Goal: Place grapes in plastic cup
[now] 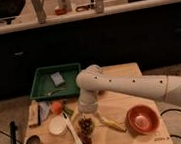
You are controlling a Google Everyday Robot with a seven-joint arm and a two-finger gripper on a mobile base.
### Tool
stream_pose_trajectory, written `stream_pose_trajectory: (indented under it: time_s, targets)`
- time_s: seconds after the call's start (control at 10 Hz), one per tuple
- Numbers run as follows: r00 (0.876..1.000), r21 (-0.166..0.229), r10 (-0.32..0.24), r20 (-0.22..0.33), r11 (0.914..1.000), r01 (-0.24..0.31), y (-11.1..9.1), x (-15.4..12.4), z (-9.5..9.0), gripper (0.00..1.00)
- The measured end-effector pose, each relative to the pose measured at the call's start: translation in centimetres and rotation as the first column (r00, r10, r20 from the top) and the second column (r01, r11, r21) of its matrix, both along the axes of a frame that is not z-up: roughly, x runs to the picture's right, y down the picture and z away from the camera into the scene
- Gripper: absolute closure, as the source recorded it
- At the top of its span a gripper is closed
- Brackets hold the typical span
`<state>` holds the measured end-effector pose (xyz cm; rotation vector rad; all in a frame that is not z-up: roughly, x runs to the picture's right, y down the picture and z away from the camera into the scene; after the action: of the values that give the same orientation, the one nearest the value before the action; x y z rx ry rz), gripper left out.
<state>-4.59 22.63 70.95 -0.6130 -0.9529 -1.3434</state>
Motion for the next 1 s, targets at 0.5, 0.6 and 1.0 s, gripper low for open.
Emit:
stream_pose_trajectory:
  time_s: [0.5,0.6,1.0]
  targets:
    - [1.0,-0.004,-0.009,0.0,1.0,0.009,-0.02,-0.02,-0.01,0.2]
    - [1.0,-0.004,-0.011,0.0,0.9999,0.011,-0.04,-0.04,-0.04,0.2]
    - [1.0,-0.006,-0.018,0.002,0.9998,0.018,-0.04,-0.14,-0.12,0.2]
